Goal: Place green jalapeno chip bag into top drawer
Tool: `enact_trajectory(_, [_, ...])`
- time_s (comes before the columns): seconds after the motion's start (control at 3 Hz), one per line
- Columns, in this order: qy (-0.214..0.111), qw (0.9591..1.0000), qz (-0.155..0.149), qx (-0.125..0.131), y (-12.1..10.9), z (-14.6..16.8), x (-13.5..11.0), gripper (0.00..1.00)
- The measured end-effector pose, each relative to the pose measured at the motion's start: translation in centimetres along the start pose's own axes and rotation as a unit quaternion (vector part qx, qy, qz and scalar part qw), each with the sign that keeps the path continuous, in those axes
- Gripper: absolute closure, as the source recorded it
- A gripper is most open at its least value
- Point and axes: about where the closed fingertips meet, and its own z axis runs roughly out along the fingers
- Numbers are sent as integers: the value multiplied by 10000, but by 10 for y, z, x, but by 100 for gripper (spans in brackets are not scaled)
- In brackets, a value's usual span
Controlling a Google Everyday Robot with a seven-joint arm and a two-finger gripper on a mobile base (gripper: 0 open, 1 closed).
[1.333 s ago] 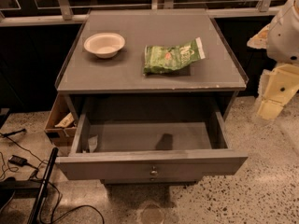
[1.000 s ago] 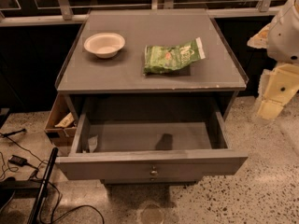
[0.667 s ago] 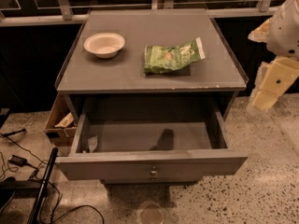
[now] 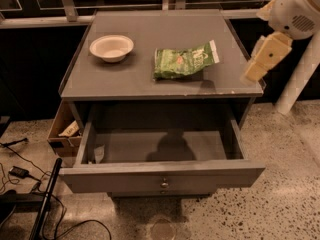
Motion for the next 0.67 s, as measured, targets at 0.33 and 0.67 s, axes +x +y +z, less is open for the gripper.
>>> enact_trajectory(0.33, [-364, 9993, 27, 37, -30, 23, -32, 0])
enact_trajectory(0.67, [-736, 9973, 45, -74, -50, 64, -67, 0])
